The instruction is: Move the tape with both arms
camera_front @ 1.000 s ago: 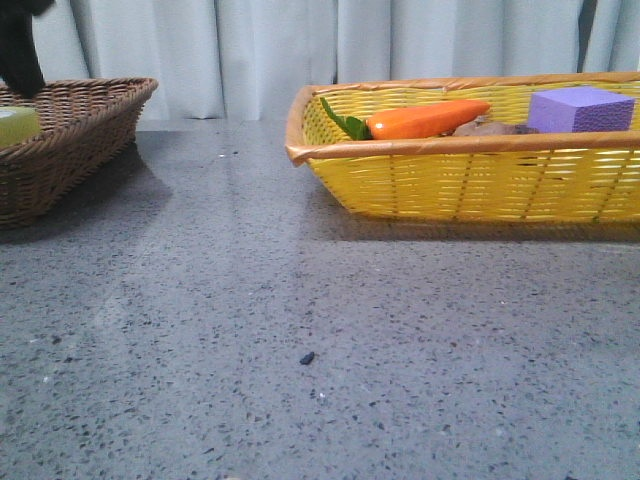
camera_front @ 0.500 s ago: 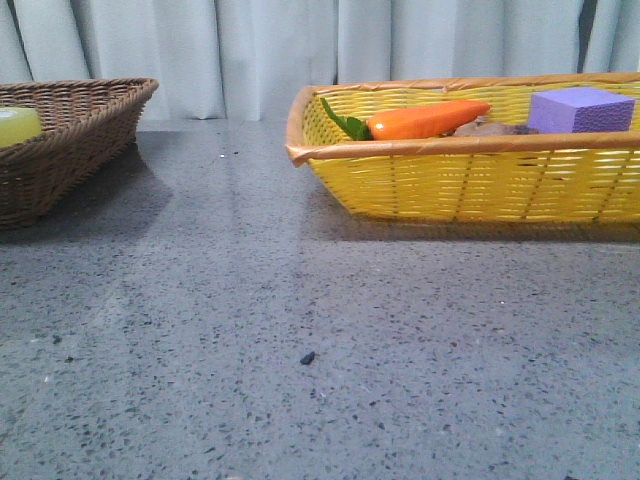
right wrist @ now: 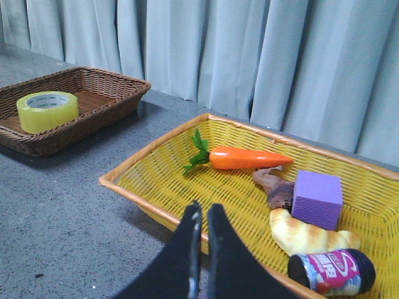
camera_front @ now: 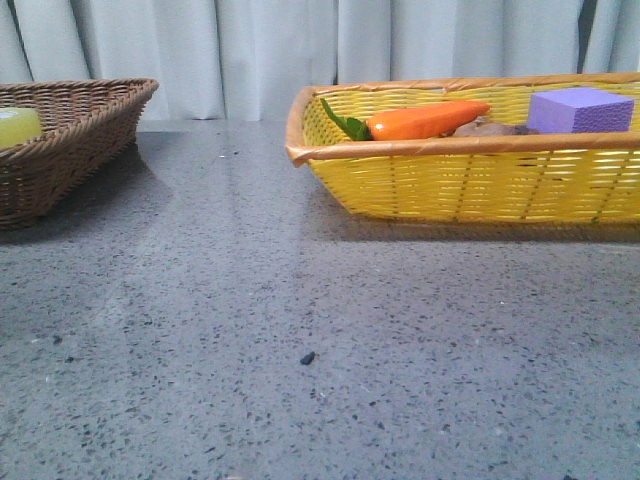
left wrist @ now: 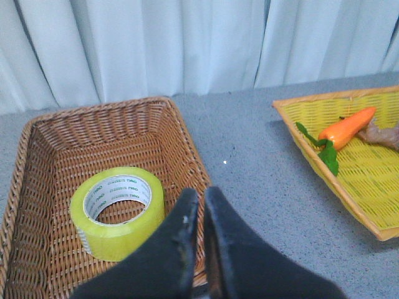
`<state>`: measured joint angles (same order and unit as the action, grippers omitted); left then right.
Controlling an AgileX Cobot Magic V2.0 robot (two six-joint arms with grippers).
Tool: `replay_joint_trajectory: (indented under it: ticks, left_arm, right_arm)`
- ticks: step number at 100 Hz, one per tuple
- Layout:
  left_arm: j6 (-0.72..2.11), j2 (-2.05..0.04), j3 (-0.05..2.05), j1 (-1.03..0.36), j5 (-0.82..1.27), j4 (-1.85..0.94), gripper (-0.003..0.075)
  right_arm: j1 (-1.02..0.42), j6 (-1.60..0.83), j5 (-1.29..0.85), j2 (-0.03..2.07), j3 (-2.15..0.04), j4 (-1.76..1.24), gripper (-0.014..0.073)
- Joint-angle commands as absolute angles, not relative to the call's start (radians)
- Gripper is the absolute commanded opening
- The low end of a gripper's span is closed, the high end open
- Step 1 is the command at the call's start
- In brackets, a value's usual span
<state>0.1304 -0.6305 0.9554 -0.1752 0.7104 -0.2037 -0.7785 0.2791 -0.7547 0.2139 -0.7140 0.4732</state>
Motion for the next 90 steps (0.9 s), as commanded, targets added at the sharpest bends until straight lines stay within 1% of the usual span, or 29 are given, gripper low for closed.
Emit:
replay_joint_trajectory:
  ticks: [1, 33, 55, 72, 90]
  left_arm:
    - [0.13, -0.561, 0.906, -0.18, 0.59, -0.224, -0.0021]
    - [0.131, -0.278, 0.649, -0.18, 0.487, -0.224, -0.002]
    - [0.131, -0.106, 0.52, -0.18, 0.484, -0.225, -0.002]
    - [0.131, -0.023, 0.457, -0.18, 0.494, -0.264, -0.002]
    - [0.131, -0.018, 0.446, -0.18, 0.492, -0.29, -0.002]
  right_arm:
    - [-0.775, 0.28, -0.705, 0.194, -0.722, 0.521, -0.0074]
    - [-0.775, 0.28, -0.677, 0.067, -0.578, 0.559, -0.0074]
    - [-0.775, 0.28, -0.608, -0.032, -0.448, 0.614, -0.0074]
    - [-0.775, 0.28, -0.542, -0.028, -0.392, 0.619, -0.0074]
    - [-0.775, 0.28, -0.544, -0.028, -0.39, 0.619, -0.0074]
